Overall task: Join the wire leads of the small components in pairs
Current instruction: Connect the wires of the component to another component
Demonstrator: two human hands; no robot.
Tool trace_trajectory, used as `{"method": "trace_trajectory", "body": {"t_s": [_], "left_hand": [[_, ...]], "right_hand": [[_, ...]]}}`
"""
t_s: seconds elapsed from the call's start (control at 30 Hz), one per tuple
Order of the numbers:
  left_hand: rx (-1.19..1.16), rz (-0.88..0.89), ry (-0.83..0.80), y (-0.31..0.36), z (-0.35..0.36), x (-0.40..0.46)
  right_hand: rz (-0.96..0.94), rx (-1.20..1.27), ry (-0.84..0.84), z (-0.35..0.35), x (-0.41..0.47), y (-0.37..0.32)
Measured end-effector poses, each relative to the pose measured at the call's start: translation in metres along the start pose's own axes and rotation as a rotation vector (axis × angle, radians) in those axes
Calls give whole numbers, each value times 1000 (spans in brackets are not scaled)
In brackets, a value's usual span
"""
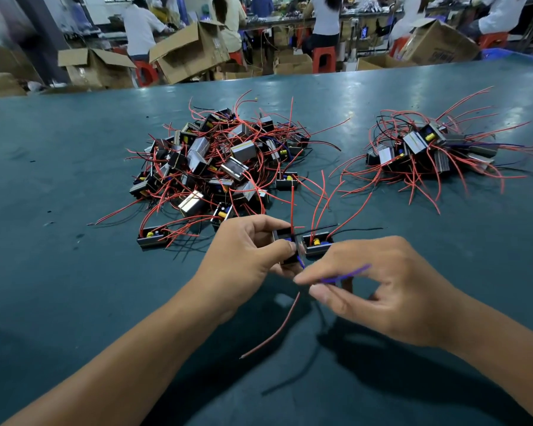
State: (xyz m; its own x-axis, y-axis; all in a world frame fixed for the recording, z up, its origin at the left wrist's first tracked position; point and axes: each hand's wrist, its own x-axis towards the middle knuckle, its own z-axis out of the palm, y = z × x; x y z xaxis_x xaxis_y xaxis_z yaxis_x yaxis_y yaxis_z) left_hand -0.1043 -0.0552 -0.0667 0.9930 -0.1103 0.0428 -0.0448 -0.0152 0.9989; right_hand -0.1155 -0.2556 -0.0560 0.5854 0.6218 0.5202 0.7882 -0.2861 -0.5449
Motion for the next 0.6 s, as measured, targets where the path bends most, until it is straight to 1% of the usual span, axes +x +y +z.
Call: {"method": "trace_trajectory", "body": {"t_s": [0.1,0.17,0.43,0.6], "left_hand": [[-20,17,52,-1,-3,2],[-20,13,62,-2,-4,2],[-46,-9,81,1,-7,3],[-18,-9,88,0,-8,3]], "right_hand": [[-58,-88,-184,0,-1,3],[-89,-126,-228,3,-2,2],[-107,-184,-240,-4,0,1],[-106,-134,-173,-6,1,-2]]}}
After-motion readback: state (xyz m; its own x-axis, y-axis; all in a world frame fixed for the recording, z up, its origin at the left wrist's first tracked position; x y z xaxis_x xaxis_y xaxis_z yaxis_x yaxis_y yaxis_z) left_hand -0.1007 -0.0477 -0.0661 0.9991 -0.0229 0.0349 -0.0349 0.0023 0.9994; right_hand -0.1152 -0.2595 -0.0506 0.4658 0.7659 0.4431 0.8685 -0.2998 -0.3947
